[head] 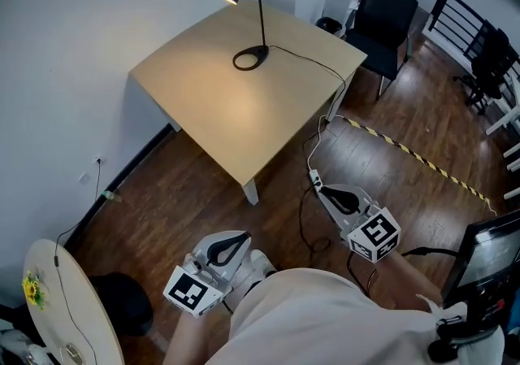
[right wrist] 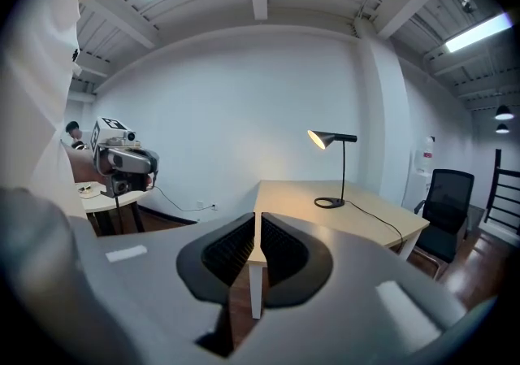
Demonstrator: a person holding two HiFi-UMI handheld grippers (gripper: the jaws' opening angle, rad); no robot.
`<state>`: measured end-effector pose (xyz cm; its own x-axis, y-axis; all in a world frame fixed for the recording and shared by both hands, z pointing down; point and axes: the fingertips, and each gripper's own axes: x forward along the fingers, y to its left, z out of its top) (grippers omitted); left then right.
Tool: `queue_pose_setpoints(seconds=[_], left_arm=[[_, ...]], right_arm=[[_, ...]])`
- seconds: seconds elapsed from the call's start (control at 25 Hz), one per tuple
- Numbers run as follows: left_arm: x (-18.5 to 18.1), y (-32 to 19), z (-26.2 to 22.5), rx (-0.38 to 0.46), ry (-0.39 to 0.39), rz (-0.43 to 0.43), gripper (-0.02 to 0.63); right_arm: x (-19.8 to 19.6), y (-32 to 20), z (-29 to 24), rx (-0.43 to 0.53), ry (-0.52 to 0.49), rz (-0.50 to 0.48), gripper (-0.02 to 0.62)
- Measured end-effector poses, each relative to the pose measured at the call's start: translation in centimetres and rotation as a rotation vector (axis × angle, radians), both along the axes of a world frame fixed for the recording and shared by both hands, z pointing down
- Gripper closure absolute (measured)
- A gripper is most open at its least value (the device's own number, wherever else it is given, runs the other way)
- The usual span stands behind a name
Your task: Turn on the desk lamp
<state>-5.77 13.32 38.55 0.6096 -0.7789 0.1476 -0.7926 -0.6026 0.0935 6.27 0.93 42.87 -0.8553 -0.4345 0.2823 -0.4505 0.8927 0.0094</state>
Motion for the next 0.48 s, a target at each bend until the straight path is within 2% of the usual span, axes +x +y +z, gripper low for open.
queue_pose_setpoints(seconds=[0.32,0.48], left_arm=[[10.3,4.1,-0.4,-0.013,-0.009,0.04,0.589],[13.2,6.4,-0.3,-0.043,-0.011,0.029,0.589]], right_arm=[[9.3,6.5,-1.7,0.006,-0.064,-0.018,0.565],[11.6,9.1,-1.2,0.01,-0.058,-0.046,0.565]])
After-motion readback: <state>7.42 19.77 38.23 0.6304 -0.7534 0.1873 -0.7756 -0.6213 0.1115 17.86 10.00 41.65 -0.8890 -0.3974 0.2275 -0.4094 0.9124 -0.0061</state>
